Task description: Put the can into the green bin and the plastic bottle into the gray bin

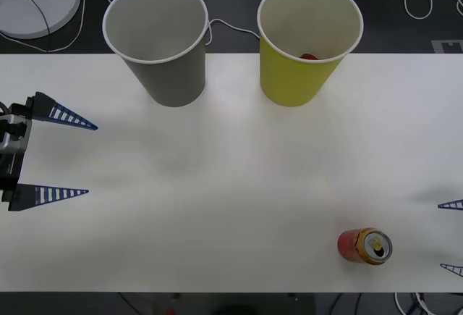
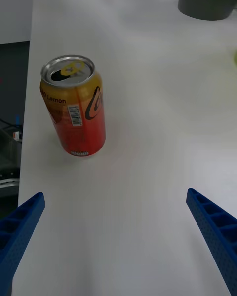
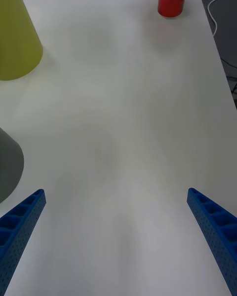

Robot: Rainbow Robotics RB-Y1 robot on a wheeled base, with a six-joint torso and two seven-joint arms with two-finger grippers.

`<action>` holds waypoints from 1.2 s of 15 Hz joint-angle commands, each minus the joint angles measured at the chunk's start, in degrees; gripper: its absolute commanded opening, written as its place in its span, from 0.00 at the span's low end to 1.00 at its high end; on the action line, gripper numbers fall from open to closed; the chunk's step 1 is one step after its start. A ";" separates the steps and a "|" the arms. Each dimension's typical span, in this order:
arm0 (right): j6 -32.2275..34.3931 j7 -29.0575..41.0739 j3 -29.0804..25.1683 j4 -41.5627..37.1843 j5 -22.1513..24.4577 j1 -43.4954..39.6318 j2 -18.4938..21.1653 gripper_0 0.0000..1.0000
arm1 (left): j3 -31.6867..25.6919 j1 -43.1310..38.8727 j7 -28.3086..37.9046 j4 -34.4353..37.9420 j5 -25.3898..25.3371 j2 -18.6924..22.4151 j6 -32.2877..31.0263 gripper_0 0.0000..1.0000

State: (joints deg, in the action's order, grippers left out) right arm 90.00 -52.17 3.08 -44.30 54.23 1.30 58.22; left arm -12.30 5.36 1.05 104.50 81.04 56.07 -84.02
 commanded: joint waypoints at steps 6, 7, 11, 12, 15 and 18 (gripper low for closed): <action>0.00 -1.36 0.18 2.99 -0.53 0.45 -7.15 1.00 | 0.00 0.00 0.00 0.00 0.00 0.00 0.00 1.00; 0.00 -1.45 0.26 2.99 -0.53 0.45 -8.21 1.00 | 0.00 0.00 0.00 0.00 0.00 0.00 0.00 1.00; 0.00 -1.62 0.61 2.99 -0.53 0.54 -11.37 1.00 | 0.00 0.00 0.00 0.00 0.00 0.00 0.00 1.00; 0.00 -1.71 0.79 2.99 -0.53 0.54 -11.99 1.00 | 0.00 0.00 0.00 0.00 0.00 0.00 0.00 1.00; 0.00 -1.80 1.41 2.99 -0.53 0.89 -14.54 1.00 | 0.00 0.00 0.00 0.00 0.00 0.00 0.00 1.00; 0.00 -1.89 1.93 2.99 -0.53 1.24 -16.82 1.00 | 0.00 0.00 0.00 0.00 0.00 0.00 0.00 1.00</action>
State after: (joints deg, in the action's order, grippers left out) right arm 90.00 -54.05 4.99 -41.25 53.68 2.53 41.92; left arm -12.30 5.36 1.05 104.50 81.04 56.07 -84.02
